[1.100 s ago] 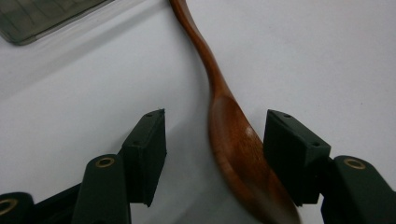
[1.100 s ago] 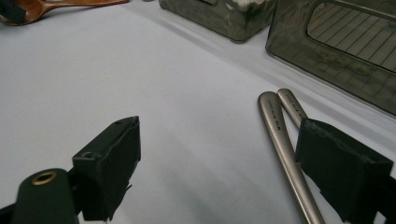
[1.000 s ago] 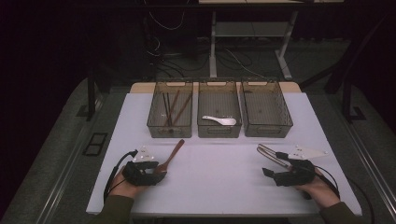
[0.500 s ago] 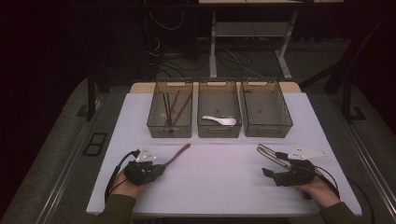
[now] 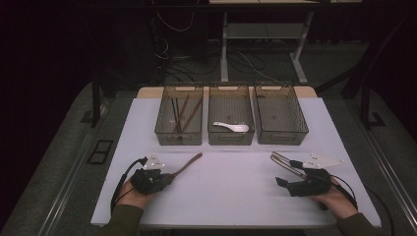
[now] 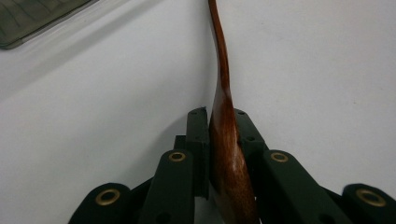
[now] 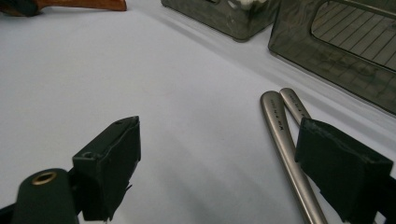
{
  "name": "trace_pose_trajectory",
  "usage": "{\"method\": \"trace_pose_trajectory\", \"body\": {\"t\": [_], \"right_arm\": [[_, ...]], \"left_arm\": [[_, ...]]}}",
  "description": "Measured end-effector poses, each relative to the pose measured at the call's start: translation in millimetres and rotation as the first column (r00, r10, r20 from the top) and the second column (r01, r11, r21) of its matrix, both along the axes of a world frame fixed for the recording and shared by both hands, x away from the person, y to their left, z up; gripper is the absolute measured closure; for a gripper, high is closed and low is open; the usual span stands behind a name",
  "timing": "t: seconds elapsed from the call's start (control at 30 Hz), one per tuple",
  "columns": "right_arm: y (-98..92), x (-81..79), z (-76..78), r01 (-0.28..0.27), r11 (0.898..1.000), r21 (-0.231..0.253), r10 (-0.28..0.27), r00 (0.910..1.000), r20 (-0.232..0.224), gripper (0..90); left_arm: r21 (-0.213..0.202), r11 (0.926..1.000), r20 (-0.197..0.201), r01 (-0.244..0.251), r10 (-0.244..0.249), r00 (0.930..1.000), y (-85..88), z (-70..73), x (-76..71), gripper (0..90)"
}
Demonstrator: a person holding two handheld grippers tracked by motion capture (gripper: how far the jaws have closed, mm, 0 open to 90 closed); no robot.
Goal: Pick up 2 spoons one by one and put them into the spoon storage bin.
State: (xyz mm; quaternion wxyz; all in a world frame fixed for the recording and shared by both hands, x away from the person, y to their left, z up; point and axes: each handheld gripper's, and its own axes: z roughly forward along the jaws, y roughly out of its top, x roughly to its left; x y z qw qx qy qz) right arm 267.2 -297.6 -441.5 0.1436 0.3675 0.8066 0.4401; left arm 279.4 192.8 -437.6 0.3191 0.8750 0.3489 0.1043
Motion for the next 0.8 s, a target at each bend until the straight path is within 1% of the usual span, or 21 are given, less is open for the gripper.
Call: {"method": "trace_pose_trajectory", "body": {"t": [0.1, 0.13, 0.4, 0.47, 0.6, 0.67, 0.7, 0.8], "right_arm": [[0.0, 0.1, -0.1, -0.003, 1.000, -0.001, 0.003, 1.0000, 0.000, 14.2], [-0.3, 0.5, -0.2, -0.001, 1.000, -0.001, 0.001, 1.0000, 0.001, 14.3], [-0.3, -0.2, 0.4, 0.000, 1.000, -0.002, 0.000, 1.0000, 0.003, 14.3], [-0.3, -0.2, 0.4, -0.001, 1.000, -0.002, 0.001, 1.0000, 0.004, 14.2], [-0.3, 0.1, 0.2, -0.004, 1.000, -0.001, 0.004, 1.0000, 0.003, 14.2], [0.0, 0.1, 0.0, -0.004, 1.000, -0.001, 0.004, 1.0000, 0.001, 14.2], [0.2, 0.1, 0.0, -0.005, 1.000, 0.000, 0.005, 1.0000, 0.000, 14.2], [0.3, 0.2, -0.2, -0.005, 1.000, 0.002, 0.005, 1.0000, -0.001, 14.2]], "left_arm": [[-0.014, 0.9999, -0.010, 0.004, -0.004, 0.9999, 0.6, 0.1, 0.4, 78.9], [-0.025, 0.9997, -0.011, 0.005, -0.005, 0.9999, 0.9, -0.2, 0.4, 78.9], [-0.047, 0.9989, -0.007, -0.002, 0.002, 1.0000, 2.8, 2.4, -0.6, 78.9], [-0.046, 0.9989, -0.006, 0.000, 0.000, 1.0000, 3.1, 3.0, -0.7, 78.9], [-0.086, 0.9963, -0.008, -0.006, 0.005, 1.0000, 3.5, 5.4, -0.4, 78.9], [-0.103, 0.9947, -0.004, 0.001, -0.001, 1.0000, 2.8, 7.5, 0.0, 78.9], [-0.102, 0.9948, 0.000, 0.009, -0.009, 1.0000, 2.5, 9.2, 0.4, 78.9], [-0.140, 0.9901, 0.005, 0.010, -0.010, 0.9999, 0.6, 13.6, 0.9, 78.9]]}}
